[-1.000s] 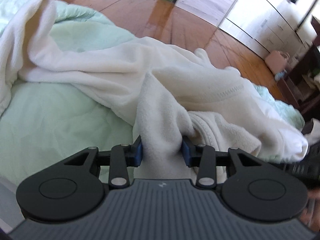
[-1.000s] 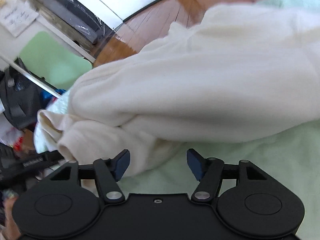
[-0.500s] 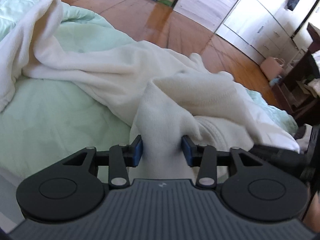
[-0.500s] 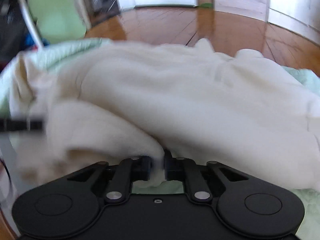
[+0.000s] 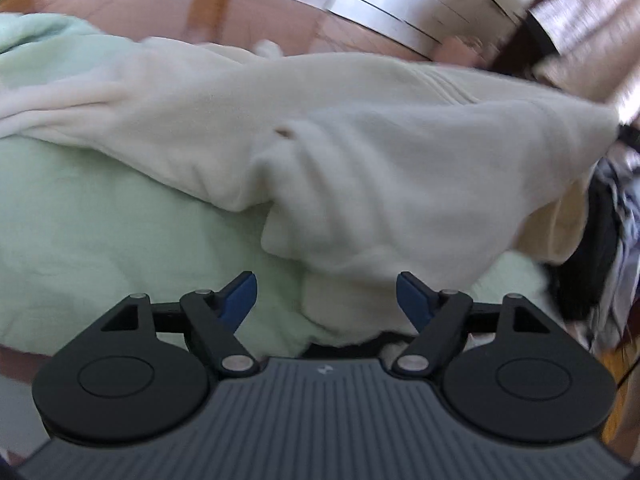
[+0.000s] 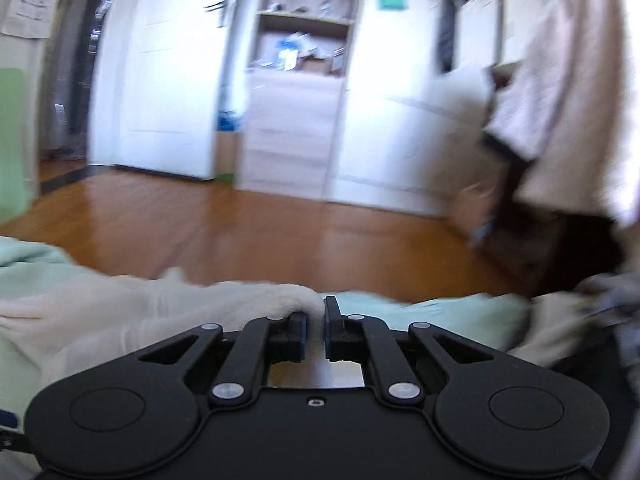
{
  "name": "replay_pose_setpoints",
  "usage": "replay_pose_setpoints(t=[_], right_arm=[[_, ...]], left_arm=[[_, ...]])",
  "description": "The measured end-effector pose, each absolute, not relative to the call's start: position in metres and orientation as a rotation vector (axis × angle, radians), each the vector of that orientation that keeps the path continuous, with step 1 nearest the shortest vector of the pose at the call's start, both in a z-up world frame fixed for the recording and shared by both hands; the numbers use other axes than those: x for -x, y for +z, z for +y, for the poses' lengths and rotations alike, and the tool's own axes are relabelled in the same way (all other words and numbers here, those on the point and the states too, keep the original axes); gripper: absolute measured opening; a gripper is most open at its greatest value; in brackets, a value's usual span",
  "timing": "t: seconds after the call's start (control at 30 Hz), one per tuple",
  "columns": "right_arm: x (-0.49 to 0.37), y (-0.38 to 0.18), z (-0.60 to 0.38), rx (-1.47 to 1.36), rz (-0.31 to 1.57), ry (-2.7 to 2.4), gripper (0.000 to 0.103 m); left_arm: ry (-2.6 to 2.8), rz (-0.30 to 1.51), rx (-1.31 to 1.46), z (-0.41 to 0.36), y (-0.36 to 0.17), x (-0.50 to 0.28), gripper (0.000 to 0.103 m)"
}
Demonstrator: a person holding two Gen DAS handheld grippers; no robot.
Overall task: Fold clothes
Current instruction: 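Grasp the fleece edge with both grippers and lift it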
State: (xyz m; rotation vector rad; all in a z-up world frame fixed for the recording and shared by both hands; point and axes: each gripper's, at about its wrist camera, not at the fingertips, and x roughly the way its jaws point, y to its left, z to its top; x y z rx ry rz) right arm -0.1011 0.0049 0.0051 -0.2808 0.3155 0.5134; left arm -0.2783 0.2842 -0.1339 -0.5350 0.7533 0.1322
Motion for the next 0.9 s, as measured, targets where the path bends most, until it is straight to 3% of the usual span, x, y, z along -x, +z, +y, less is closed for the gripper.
replay_pose_setpoints(t=[0.2,0.5,0.53,0.57,0.63,0.73,0.9], right_arm=[[0.085,-0.042,-0.024,0.428,0.517,0.427,0.008],[0.068,-0.103,-0.039,0.413,0.647,0.485,0.009],[0.066,-0.109,-0.041,0.411,0.662,0.491,0.01],[0.065,-0.11,-0.042,0.39,0.677,0.526,0.01],[0.066,-0.101,-0.044,0.353,0.716,0.664,0.01],[0.069,-0.078,-0.053,0.201,0.773,0.874,0.01],[0.063,-0.031,-0.08,-0.107,0.782,1.132,0.01]], left_arm=[[0.089,0.79,0.626,0.284,-0.148,0.263,0.08],[0.127,0.875,0.926,0.301,-0.2,0.232,0.094],[0.145,0.886,0.866,0.295,-0.197,0.228,0.079],[0.163,0.897,0.799,0.288,-0.194,0.224,0.044],[0.213,0.887,0.657,0.275,-0.177,0.22,0.031],[0.299,0.78,0.466,0.267,-0.126,0.23,0.024],[0.406,0.47,0.28,0.289,-0.015,0.29,0.023]])
